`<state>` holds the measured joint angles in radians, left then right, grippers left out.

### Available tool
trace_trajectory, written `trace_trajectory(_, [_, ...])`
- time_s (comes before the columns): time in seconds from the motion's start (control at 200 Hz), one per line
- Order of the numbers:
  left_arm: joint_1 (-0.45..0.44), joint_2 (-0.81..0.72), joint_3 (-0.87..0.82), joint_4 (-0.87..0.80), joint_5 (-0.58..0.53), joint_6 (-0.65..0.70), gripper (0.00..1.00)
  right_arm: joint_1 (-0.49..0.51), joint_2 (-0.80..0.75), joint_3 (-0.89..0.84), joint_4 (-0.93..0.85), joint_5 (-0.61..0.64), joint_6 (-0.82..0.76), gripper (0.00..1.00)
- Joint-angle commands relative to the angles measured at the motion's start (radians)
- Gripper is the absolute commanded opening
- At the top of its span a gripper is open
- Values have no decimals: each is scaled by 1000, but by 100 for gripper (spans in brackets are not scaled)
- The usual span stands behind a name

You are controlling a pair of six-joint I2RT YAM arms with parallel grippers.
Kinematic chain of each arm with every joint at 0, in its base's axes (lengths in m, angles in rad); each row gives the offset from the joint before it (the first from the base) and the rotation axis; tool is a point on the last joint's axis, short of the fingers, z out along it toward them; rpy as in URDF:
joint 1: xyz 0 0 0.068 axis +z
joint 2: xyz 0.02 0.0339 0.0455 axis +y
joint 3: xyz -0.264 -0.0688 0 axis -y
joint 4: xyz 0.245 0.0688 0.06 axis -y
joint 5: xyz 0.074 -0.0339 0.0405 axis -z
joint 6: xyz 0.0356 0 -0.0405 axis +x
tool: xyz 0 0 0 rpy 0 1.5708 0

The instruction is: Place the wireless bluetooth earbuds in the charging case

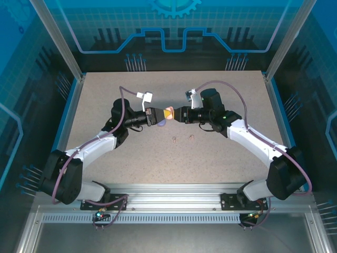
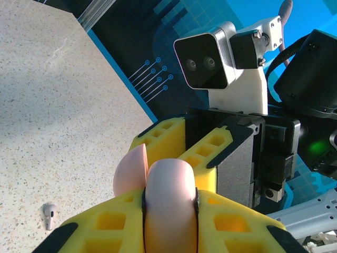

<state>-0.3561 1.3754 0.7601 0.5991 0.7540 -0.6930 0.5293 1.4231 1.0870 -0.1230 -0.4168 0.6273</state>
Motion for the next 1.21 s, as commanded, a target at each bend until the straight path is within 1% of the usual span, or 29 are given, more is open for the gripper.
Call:
trace_trajectory(0.0, [-4, -2, 36, 21, 19, 12, 0, -14, 16, 14, 32, -51, -11, 31])
trace_trajectory(0.125, [-6, -2, 37, 27, 22, 6, 0, -23, 33, 14, 40, -67, -1, 20])
trace_trajectory(0.21, [-10, -1, 38, 29, 22, 4, 0, -25, 44, 16, 49, -75, 5, 17])
trace_trajectory(0.285, [-12, 1, 39, 27, 23, 4, 0, -27, 46, 19, 54, -81, 6, 10])
trace_trajectory(0.365, [-11, 1, 42, 17, 18, 7, 0, -28, 44, 25, 47, -79, 4, 0])
trace_trajectory(0.405, [-12, 1, 42, 8, 11, 9, 0, -29, 42, 28, 41, -74, 0, 0])
trace_trajectory(0.425, [-12, 1, 44, 2, 5, 11, 5, -30, 40, 30, 34, -72, -1, 0])
trace_trajectory(0.435, [-11, 1, 44, -2, 3, 13, 10, -31, 40, 30, 32, -71, -2, 0])
trace_trajectory(0.455, [-11, -1, 44, -11, -6, 15, 16, -31, 38, 34, 26, -67, -4, 0])
trace_trajectory(0.515, [-11, -7, 45, -31, -30, 27, 29, -33, 33, 42, -1, -48, -19, 0])
trace_trajectory(0.545, [-11, -11, 47, -48, -46, 36, 42, -34, 29, 50, -19, -34, -29, 0])
trace_trajectory(0.57, [-11, -14, 49, -64, -61, 45, 50, -36, 28, 57, -39, -20, -38, 0])
trace_trajectory(0.67, [-4, -34, 64, -131, -85, 90, 71, -46, 27, 99, -134, 32, -92, 0])
trace_trajectory(0.695, [0, -38, 70, -149, -84, 101, 74, -49, 28, 109, -155, 44, -108, 0])
trace_trajectory(0.765, [14, -53, 93, -211, -80, 141, 80, -55, 29, 140, -219, 86, -171, 0])
trace_trajectory(0.815, [22, -62, 117, -268, -70, 182, 86, -58, 33, 164, -266, 127, -224, 0])
trace_trajectory(0.905, [33, -71, 178, -401, -52, 279, 92, -61, 49, 208, -338, 187, -328, 0])
trace_trajectory(1.085, [43, -37, 314, -650, 19, 448, 98, -61, 78, 270, -427, 264, -519, 0])
trace_trajectory(1.201, [43, 9, 402, -793, 67, 542, 99, -60, 85, 285, -440, 267, -618, 0])
